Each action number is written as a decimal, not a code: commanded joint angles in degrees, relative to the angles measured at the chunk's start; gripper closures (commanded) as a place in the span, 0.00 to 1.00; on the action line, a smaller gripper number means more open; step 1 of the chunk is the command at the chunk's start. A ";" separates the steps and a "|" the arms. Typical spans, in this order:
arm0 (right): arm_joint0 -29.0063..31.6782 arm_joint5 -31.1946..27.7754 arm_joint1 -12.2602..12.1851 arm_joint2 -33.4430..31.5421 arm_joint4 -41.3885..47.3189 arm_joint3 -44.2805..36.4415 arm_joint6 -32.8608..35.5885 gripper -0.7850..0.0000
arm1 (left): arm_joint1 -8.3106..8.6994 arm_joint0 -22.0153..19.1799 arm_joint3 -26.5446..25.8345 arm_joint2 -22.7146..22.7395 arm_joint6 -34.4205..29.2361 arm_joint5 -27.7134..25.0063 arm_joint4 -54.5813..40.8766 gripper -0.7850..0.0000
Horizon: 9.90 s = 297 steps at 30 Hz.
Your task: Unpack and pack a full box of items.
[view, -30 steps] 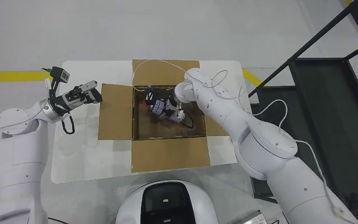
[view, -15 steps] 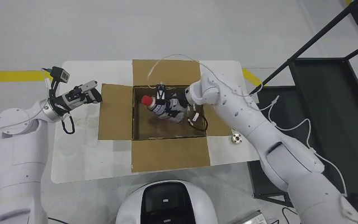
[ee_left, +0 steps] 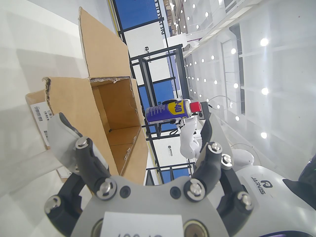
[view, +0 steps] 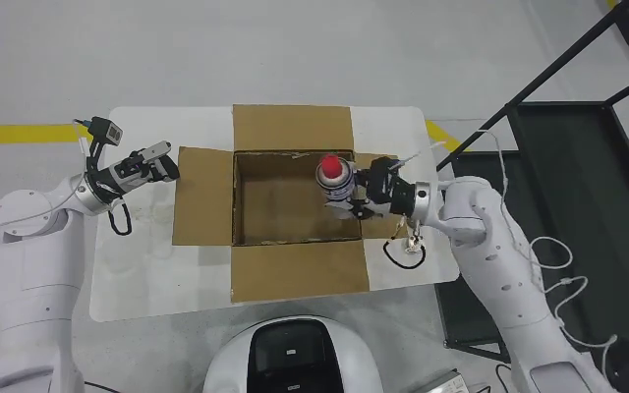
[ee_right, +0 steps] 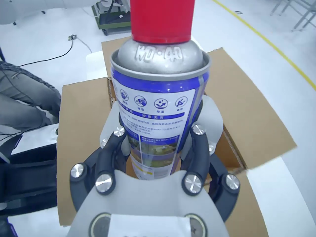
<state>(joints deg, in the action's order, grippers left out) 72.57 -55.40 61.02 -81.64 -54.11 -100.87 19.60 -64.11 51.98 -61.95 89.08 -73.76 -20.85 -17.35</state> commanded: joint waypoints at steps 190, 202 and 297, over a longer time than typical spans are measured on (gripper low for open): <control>36.71 23.53 -7.62 -10.52 -34.99 11.86 -74.97 1.00 | 0.00 0.00 0.00 0.00 0.00 0.00 0.00 0.00; 36.14 23.21 -7.45 -9.93 -33.57 -9.02 -49.97 1.00 | 0.00 0.00 0.00 0.00 0.00 0.00 0.00 0.00; -46.58 20.15 15.93 59.25 8.90 38.24 49.01 1.00 | 1.88 3.29 -4.00 4.20 4.95 1.18 1.88 0.00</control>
<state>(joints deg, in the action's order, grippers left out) 26.56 -35.04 76.11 -23.30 -45.61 -64.20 68.49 -62.23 55.26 -65.95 93.28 -68.81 -19.67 -15.48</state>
